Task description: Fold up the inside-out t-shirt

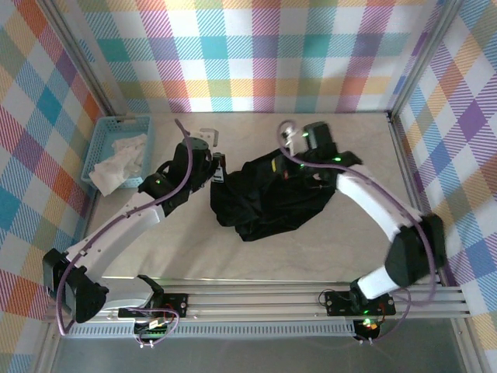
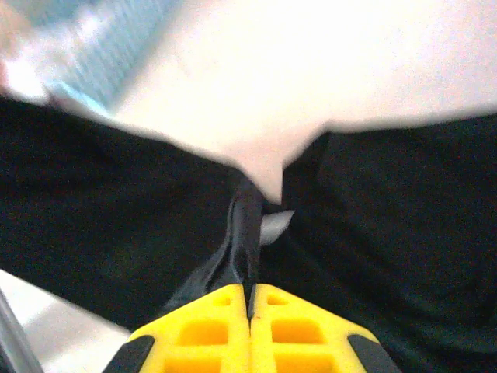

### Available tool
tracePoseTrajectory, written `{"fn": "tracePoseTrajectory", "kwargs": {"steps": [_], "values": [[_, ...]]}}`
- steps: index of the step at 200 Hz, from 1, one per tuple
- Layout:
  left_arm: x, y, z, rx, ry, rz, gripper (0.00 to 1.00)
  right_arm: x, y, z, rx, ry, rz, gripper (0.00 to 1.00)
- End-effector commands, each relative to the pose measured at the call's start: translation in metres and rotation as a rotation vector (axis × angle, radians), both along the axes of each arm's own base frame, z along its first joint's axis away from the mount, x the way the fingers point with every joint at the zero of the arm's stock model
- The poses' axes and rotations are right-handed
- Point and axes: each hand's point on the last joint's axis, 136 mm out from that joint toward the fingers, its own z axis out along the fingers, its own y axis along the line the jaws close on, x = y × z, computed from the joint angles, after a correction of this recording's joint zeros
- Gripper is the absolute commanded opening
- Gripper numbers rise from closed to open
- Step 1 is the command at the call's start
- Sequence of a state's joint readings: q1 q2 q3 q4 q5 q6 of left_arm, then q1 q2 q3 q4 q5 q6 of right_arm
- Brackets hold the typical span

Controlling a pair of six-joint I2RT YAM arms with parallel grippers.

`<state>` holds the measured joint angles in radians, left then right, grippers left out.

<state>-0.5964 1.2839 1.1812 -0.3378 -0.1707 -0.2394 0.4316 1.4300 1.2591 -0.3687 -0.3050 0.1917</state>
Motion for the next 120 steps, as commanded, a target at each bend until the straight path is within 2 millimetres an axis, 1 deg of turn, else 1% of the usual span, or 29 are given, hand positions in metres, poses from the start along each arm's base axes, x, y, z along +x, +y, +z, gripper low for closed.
{"fn": "tracePoseTrajectory", "kwargs": {"steps": [1, 9, 13, 19, 24, 28, 36, 37, 43, 46, 52, 54, 59, 71, 81, 95, 103, 109, 120], "values": [[0.028, -0.021, 0.012, -0.055, -0.013, -0.020, 0.00, -0.001, -0.017, 0.081, 0.227, -0.099, -0.087, 0.00], [0.041, -0.029, 0.006, -0.042, 0.005, -0.017, 0.00, 0.005, -0.026, 0.084, 0.243, -0.093, -0.139, 0.00], [0.047, -0.031, 0.005, -0.032, 0.012, -0.013, 0.02, 0.009, -0.031, 0.083, 0.241, -0.085, -0.168, 0.00], [0.057, -0.034, -0.004, -0.006, 0.033, 0.001, 0.06, 0.015, -0.039, 0.080, 0.232, -0.078, -0.212, 0.00], [0.065, -0.034, -0.009, 0.017, 0.045, 0.019, 0.13, 0.021, -0.044, 0.076, 0.226, -0.068, -0.243, 0.00], [0.070, -0.033, -0.012, 0.033, 0.053, 0.032, 0.21, 0.024, -0.048, 0.072, 0.223, -0.059, -0.262, 0.00], [0.076, -0.031, -0.019, 0.066, 0.074, 0.049, 0.34, 0.031, -0.052, 0.064, 0.224, -0.029, -0.291, 0.00], [0.077, -0.031, -0.019, 0.069, 0.075, 0.051, 0.36, 0.031, -0.053, 0.063, 0.225, -0.024, -0.294, 0.00], [0.077, -0.031, -0.023, 0.081, 0.086, 0.052, 0.52, 0.035, -0.054, 0.057, 0.225, -0.004, -0.303, 0.00], [0.076, -0.031, -0.024, 0.081, 0.090, 0.049, 0.58, 0.037, -0.054, 0.053, 0.224, 0.006, -0.305, 0.00], [0.072, -0.032, -0.027, 0.069, 0.095, 0.037, 0.66, 0.040, -0.055, 0.045, 0.218, 0.029, -0.312, 0.00], [0.069, -0.031, -0.032, 0.067, 0.103, 0.034, 0.69, 0.040, -0.055, 0.044, 0.217, 0.034, -0.313, 0.00], [0.063, -0.032, -0.035, 0.048, 0.106, 0.020, 0.73, 0.042, -0.055, 0.039, 0.213, 0.048, -0.315, 0.00], [0.044, -0.037, -0.047, -0.009, 0.122, -0.038, 0.80, 0.044, -0.057, 0.028, 0.205, 0.076, -0.316, 0.00], [0.028, -0.045, -0.056, -0.068, 0.127, -0.096, 0.82, 0.043, -0.057, 0.021, 0.207, 0.091, -0.308, 0.00], [0.008, -0.057, -0.075, -0.119, 0.164, -0.190, 0.84, 0.041, -0.056, 0.016, 0.201, 0.101, -0.291, 0.00], [0.002, -0.062, -0.086, -0.123, 0.187, -0.222, 0.84, 0.039, -0.056, 0.014, 0.192, 0.104, -0.280, 0.00], [0.002, -0.062, -0.094, -0.108, 0.204, -0.221, 0.84, 0.037, -0.056, 0.012, 0.183, 0.107, -0.275, 0.00], [0.012, -0.048, -0.108, -0.045, 0.229, -0.142, 0.84, 0.033, -0.059, 0.009, 0.157, 0.103, -0.276, 0.00]]}}
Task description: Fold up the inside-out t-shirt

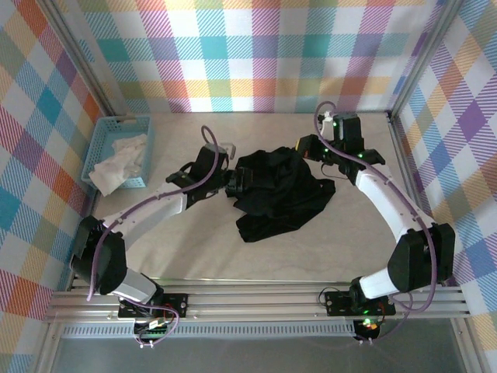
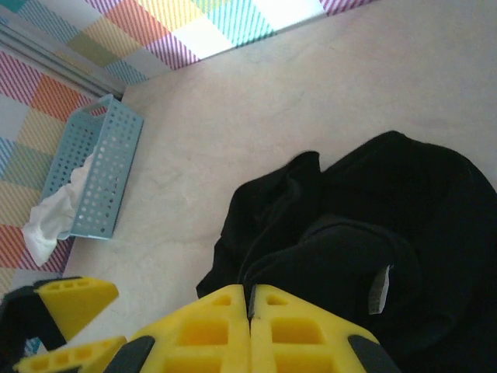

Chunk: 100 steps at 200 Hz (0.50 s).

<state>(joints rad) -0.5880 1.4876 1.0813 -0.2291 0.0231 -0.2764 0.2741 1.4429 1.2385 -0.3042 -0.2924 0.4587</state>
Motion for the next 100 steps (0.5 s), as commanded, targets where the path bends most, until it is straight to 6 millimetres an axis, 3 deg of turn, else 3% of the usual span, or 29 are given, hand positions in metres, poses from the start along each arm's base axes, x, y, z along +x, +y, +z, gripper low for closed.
{"fn": "tracePoseTrajectory", "kwargs": {"steps": [1, 18, 58, 100], "values": [[0.008, -0.008, -0.003, -0.029, -0.006, -0.003, 0.84, -0.009, -0.002, 0.012, -0.007, -0.035, 0.028, 0.00], [0.031, 0.005, -0.015, -0.009, 0.031, 0.068, 0.84, -0.017, -0.009, 0.004, -0.051, -0.032, 0.021, 0.00], [0.090, -0.008, -0.036, 0.031, 0.082, 0.099, 0.84, -0.034, -0.013, -0.014, -0.067, -0.006, 0.032, 0.00], [0.129, -0.001, -0.085, 0.169, 0.188, 0.138, 0.80, -0.041, -0.013, -0.022, -0.064, 0.010, 0.040, 0.00]]}}
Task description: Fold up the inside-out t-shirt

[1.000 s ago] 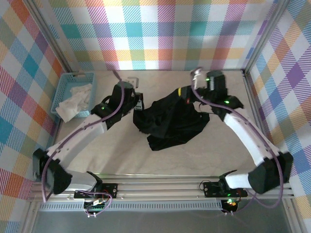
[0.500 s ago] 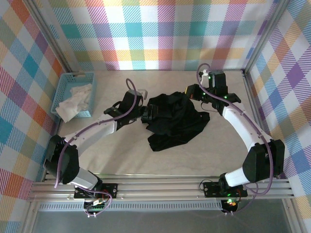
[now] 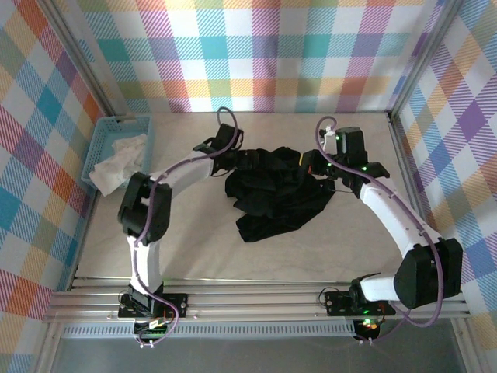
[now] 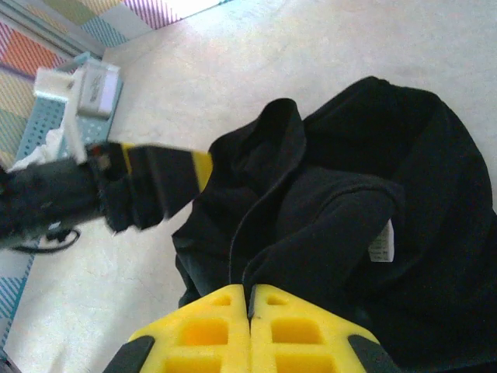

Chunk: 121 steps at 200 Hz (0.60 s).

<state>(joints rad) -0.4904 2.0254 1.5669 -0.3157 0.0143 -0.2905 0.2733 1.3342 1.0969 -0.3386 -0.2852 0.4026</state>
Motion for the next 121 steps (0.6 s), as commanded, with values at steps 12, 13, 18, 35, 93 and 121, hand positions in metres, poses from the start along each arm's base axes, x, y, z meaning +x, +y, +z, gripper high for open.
{"fn": "tracePoseTrajectory", "kwargs": {"steps": [12, 13, 18, 35, 93, 121], "values": [[0.014, 0.019, -0.035, 0.120, 0.098, 0.033, 0.76, -0.006, -0.002, 0.004, -0.008, -0.023, 0.019, 0.00], [0.015, 0.020, -0.036, 0.120, 0.098, 0.035, 0.76, -0.006, -0.002, 0.004, -0.009, -0.023, 0.019, 0.00], [0.017, 0.021, -0.038, 0.123, 0.103, 0.037, 0.74, -0.006, -0.002, 0.005, -0.009, -0.024, 0.018, 0.00], [0.023, 0.028, -0.048, 0.145, 0.118, 0.049, 0.64, -0.005, -0.003, 0.007, -0.014, -0.033, 0.018, 0.00], [0.056, 0.040, -0.023, 0.104, 0.053, 0.059, 0.00, 0.003, -0.008, 0.038, -0.059, -0.118, 0.006, 0.00], [0.065, 0.067, 0.095, 0.046, -0.170, 0.102, 0.00, 0.005, -0.033, 0.120, -0.123, -0.324, -0.074, 0.00]]}}
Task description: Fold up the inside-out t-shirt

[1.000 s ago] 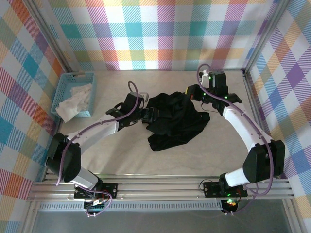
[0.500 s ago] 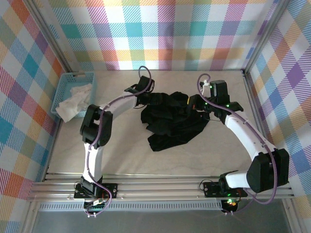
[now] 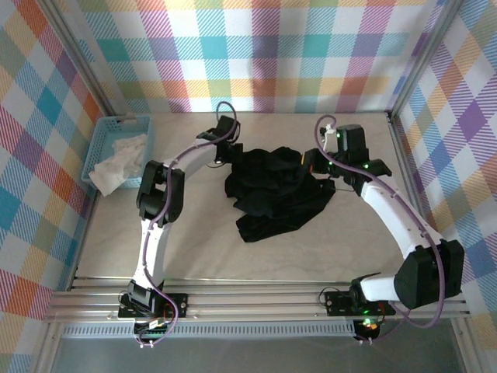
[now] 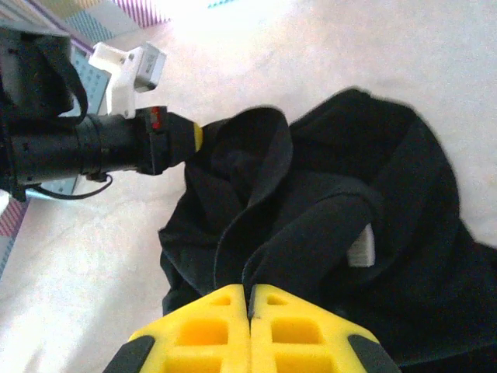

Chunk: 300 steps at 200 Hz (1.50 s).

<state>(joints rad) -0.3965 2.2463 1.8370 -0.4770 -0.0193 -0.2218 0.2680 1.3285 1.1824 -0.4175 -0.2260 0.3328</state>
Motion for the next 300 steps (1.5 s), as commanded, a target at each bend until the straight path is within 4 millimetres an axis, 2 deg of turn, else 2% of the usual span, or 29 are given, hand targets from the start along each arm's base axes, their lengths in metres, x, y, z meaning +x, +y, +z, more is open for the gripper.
{"fn": "tracePoseTrajectory", "kwargs": {"steps": [1, 12, 24, 26, 39, 51, 58, 62, 83, 103, 118, 130, 143, 159, 186, 206, 218, 232, 246, 254, 260, 263, 273, 278, 281, 283, 291, 294, 300], "values": [[0.013, 0.029, 0.136, -0.059, -0.256, 0.032, 0.00, -0.001, -0.023, 0.102, -0.049, -0.278, -0.056, 0.00], [0.004, 0.039, 0.196, -0.106, -0.373, 0.046, 0.00, -0.005, -0.031, 0.142, -0.055, -0.375, -0.078, 0.00], [-0.016, 0.049, 0.262, -0.151, -0.511, 0.058, 0.00, -0.012, -0.034, 0.184, -0.048, -0.469, -0.088, 0.00], [-0.018, 0.051, 0.268, -0.154, -0.527, 0.063, 0.00, -0.014, -0.035, 0.192, -0.044, -0.485, -0.089, 0.00], [-0.048, 0.063, 0.338, -0.210, -0.685, 0.075, 0.00, -0.024, -0.035, 0.233, -0.021, -0.574, -0.083, 0.00], [-0.076, 0.075, 0.391, -0.247, -0.809, 0.083, 0.00, -0.033, -0.034, 0.264, 0.002, -0.639, -0.070, 0.00], [-0.093, 0.084, 0.414, -0.252, -0.864, 0.097, 0.00, -0.039, -0.033, 0.283, 0.016, -0.679, -0.058, 0.00], [-0.103, 0.089, 0.436, -0.266, -0.928, 0.106, 0.00, -0.043, -0.033, 0.292, 0.021, -0.698, -0.052, 0.00], [-0.152, 0.115, 0.498, -0.277, -1.089, 0.149, 0.00, -0.062, -0.034, 0.337, 0.037, -0.799, -0.036, 0.00], [-0.192, 0.136, 0.531, -0.288, -1.188, 0.187, 0.00, -0.078, -0.035, 0.362, 0.044, -0.860, -0.019, 0.00], [-0.214, 0.146, 0.541, -0.289, -1.232, 0.204, 0.00, -0.083, -0.035, 0.369, 0.038, -0.874, -0.007, 0.00], [-0.222, 0.151, 0.540, -0.283, -1.238, 0.211, 0.00, -0.082, -0.035, 0.368, 0.026, -0.866, -0.006, 0.00], [-0.220, 0.152, 0.531, -0.260, -1.209, 0.217, 0.00, -0.078, -0.035, 0.360, 0.016, -0.836, -0.005, 0.00], [-0.204, 0.150, 0.508, -0.219, -1.144, 0.228, 0.00, -0.072, -0.032, 0.344, 0.008, -0.787, 0.002, 0.00], [-0.175, 0.148, 0.439, -0.126, -0.964, 0.257, 0.00, -0.061, -0.034, 0.302, -0.017, -0.674, -0.012, 0.00], [-0.156, 0.149, 0.382, -0.057, -0.841, 0.283, 0.00, -0.043, -0.041, 0.249, -0.062, -0.562, -0.070, 0.00], [-0.140, 0.146, 0.352, -0.024, -0.780, 0.285, 0.00, -0.024, -0.045, 0.214, -0.094, -0.495, -0.112, 0.00], [-0.115, 0.138, 0.327, 0.006, -0.730, 0.277, 0.00, 0.005, -0.043, 0.181, -0.118, -0.444, -0.135, 0.00], [-0.079, 0.129, 0.315, 0.039, -0.694, 0.260, 0.00, 0.040, -0.039, 0.175, -0.124, -0.452, -0.152, 0.00], [-0.057, 0.124, 0.322, 0.046, -0.698, 0.259, 0.00, 0.063, -0.036, 0.183, -0.119, -0.476, -0.160, 0.00], [-0.043, 0.120, 0.332, 0.041, -0.711, 0.254, 0.00, 0.078, -0.034, 0.194, -0.107, -0.500, -0.166, 0.00], [-0.034, 0.118, 0.329, 0.045, -0.702, 0.246, 0.00, 0.084, -0.034, 0.203, -0.100, -0.518, -0.168, 0.00], [-0.018, 0.112, 0.365, 0.027, -0.756, 0.235, 0.00, 0.102, -0.030, 0.232, -0.075, -0.569, -0.168, 0.00], [-0.015, 0.110, 0.385, 0.021, -0.785, 0.226, 0.00, 0.106, -0.028, 0.248, -0.059, -0.594, -0.168, 0.00], [-0.012, 0.108, 0.388, 0.022, -0.786, 0.216, 0.00, 0.107, -0.028, 0.260, -0.049, -0.611, -0.167, 0.00], [-0.014, 0.107, 0.403, 0.011, -0.813, 0.213, 0.00, 0.106, -0.027, 0.269, -0.042, -0.626, -0.163, 0.00], [-0.022, 0.106, 0.441, -0.015, -0.877, 0.197, 0.00, 0.101, -0.025, 0.300, -0.016, -0.679, -0.151, 0.00], [-0.023, 0.105, 0.448, -0.019, -0.888, 0.192, 0.00, 0.098, -0.024, 0.308, -0.007, -0.692, -0.148, 0.00], [-0.033, 0.105, 0.475, -0.046, -0.943, 0.181, 0.00, 0.090, -0.024, 0.329, 0.010, -0.732, -0.141, 0.00]]}}
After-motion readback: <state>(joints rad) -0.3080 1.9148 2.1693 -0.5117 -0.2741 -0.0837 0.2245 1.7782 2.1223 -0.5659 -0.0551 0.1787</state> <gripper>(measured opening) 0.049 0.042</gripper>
